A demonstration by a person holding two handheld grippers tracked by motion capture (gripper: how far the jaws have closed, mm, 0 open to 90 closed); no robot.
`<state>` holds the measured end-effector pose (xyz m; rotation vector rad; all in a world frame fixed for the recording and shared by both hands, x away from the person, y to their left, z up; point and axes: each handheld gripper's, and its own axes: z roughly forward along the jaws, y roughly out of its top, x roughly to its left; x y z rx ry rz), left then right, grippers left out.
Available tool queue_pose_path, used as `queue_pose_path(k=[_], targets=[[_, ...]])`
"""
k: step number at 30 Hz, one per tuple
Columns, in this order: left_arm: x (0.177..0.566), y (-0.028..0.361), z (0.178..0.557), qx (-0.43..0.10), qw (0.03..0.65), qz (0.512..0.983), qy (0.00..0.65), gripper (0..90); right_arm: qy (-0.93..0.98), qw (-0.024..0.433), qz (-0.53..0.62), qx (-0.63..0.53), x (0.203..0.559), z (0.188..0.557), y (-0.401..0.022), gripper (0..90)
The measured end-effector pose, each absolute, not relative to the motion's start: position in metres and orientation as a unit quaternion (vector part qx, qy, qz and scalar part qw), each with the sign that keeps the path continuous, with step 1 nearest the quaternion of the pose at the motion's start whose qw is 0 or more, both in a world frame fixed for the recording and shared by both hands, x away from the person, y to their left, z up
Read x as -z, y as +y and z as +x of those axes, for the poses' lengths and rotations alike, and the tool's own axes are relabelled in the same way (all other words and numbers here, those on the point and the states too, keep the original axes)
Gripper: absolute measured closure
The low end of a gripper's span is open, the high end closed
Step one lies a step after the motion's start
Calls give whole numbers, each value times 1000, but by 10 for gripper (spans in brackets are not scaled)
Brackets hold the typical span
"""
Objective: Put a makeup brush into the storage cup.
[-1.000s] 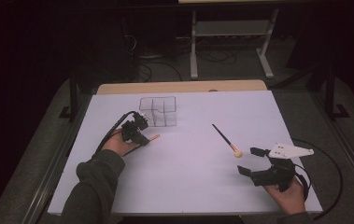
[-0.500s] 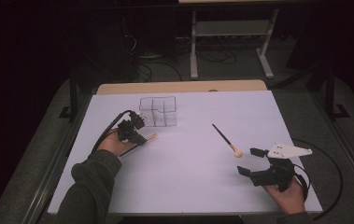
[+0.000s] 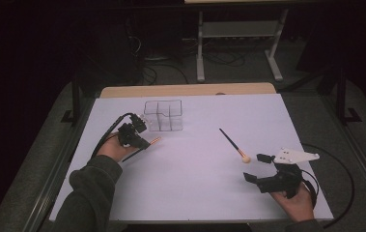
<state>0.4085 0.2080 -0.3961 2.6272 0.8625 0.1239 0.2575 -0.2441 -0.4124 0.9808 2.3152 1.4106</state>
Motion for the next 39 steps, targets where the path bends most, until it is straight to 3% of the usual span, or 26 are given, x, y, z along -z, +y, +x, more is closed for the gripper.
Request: queue_pose_path(k=[39], targets=[[352,204,371,-36,269,932,239,832,823,92,301,-472,403,262,-211,141]])
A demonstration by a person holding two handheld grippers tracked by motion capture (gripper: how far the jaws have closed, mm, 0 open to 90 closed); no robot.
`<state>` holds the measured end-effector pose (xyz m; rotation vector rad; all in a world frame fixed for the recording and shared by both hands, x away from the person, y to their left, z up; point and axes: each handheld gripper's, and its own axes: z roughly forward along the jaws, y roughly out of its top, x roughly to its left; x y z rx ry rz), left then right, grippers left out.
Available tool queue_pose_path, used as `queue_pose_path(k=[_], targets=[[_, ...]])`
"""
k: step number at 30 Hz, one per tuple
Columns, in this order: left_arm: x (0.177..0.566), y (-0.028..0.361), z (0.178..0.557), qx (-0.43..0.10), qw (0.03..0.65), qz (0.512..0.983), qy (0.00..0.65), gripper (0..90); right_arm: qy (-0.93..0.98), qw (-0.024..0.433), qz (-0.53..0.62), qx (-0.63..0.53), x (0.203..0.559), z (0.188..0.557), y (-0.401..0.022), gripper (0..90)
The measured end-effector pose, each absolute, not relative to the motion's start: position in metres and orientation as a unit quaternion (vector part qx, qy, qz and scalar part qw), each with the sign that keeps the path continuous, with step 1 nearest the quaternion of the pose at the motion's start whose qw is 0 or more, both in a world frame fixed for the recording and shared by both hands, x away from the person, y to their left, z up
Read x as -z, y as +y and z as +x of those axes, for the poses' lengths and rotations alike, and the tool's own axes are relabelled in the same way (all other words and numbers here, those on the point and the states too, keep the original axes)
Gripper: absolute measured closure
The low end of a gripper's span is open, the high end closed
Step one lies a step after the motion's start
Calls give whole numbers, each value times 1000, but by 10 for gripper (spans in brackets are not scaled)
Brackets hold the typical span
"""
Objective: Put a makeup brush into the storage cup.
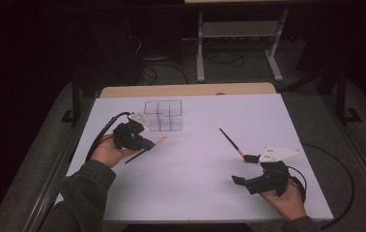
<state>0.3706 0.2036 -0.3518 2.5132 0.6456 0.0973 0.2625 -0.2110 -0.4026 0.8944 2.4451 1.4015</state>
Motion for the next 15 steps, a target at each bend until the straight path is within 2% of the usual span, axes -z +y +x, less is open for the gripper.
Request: queue_pose_path(k=[15], targets=[[340,195,359,-27,312,923,223,832,831,82,288,-468,400,267,-200,141]])
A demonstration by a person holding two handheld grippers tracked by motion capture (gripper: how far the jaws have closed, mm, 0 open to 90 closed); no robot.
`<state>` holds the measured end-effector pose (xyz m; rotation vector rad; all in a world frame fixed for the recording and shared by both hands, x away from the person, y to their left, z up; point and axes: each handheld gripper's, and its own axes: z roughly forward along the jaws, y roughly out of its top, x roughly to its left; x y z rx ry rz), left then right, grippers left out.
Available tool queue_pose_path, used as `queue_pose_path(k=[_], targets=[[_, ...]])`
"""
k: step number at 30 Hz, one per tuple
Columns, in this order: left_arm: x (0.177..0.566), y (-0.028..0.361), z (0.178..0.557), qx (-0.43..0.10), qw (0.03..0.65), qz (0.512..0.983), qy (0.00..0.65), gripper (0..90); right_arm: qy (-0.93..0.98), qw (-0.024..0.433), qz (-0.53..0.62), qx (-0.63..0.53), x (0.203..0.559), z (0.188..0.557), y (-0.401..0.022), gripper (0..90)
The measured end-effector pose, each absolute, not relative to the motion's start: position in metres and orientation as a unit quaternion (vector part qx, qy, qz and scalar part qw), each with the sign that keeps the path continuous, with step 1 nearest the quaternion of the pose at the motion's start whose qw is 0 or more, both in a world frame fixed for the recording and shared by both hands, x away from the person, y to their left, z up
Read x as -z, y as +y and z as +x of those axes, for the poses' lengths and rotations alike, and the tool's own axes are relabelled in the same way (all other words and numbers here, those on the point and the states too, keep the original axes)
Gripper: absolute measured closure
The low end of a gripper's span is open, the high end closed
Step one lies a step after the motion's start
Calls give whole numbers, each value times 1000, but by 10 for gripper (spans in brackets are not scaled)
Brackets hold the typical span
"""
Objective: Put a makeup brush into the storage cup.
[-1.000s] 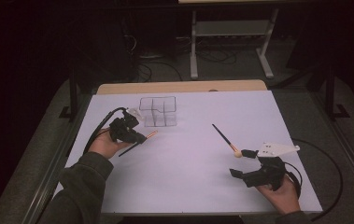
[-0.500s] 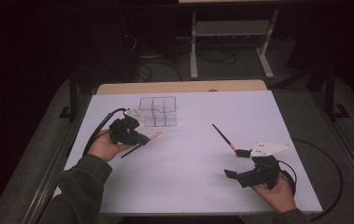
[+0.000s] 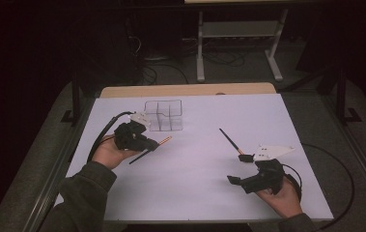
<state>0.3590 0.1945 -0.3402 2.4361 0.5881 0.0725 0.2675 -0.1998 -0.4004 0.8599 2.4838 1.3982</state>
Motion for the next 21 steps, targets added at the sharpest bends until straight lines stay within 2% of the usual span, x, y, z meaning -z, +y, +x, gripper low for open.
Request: queue_pose_path(k=[21], targets=[[333,185,335,-26,358,915,183,832,843,54,258,-468,386,282,-171,141]])
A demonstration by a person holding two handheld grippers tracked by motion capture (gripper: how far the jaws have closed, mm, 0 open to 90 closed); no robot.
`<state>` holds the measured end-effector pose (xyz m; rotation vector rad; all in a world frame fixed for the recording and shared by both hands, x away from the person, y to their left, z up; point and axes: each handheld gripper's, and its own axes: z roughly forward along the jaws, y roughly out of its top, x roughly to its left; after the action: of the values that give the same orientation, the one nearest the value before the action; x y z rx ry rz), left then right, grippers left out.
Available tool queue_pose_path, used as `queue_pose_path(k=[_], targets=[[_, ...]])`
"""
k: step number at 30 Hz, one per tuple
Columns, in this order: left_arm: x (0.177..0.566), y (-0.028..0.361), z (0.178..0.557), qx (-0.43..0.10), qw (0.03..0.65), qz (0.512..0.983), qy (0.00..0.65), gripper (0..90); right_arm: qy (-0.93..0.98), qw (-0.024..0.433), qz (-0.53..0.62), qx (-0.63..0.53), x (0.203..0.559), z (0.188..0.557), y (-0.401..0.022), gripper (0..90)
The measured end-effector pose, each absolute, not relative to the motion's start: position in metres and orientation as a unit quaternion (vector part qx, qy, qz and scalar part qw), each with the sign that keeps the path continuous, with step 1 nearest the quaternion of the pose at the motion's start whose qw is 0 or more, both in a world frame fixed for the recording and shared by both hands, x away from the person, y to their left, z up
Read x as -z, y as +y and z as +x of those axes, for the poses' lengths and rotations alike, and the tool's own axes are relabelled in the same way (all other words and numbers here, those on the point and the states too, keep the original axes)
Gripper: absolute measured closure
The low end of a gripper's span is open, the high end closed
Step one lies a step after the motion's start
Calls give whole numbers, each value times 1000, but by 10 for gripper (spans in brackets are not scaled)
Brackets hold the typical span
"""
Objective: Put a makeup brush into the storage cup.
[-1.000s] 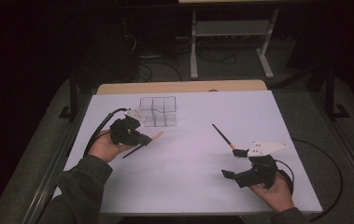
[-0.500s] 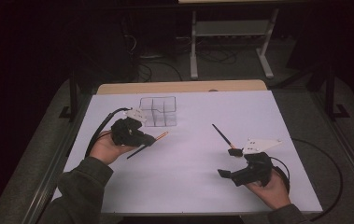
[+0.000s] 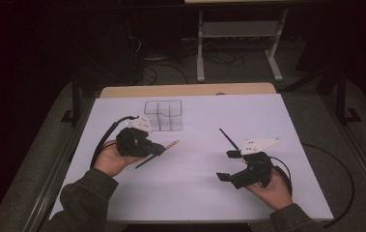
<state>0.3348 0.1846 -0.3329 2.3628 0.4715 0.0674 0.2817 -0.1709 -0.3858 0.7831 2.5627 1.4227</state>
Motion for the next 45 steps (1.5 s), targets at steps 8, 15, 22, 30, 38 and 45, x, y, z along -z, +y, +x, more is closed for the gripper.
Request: queue_pose_path(k=[8,15,22,30,38,45], targets=[[334,183,330,-24,367,913,176,832,848,43,245,-468,378,288,-162,142],[334,184,327,-24,380,908,172,832,855,37,231,-463,373,294,-150,143],[336,184,323,-25,389,905,170,832,859,29,217,-462,368,302,-138,143],[338,187,319,-26,405,898,169,832,862,21,204,-463,362,307,-124,147],[339,187,313,-28,415,895,162,832,866,2,190,-462,358,315,-108,175],[338,186,311,-28,419,894,158,832,866,-10,180,-466,355,321,-97,207]])
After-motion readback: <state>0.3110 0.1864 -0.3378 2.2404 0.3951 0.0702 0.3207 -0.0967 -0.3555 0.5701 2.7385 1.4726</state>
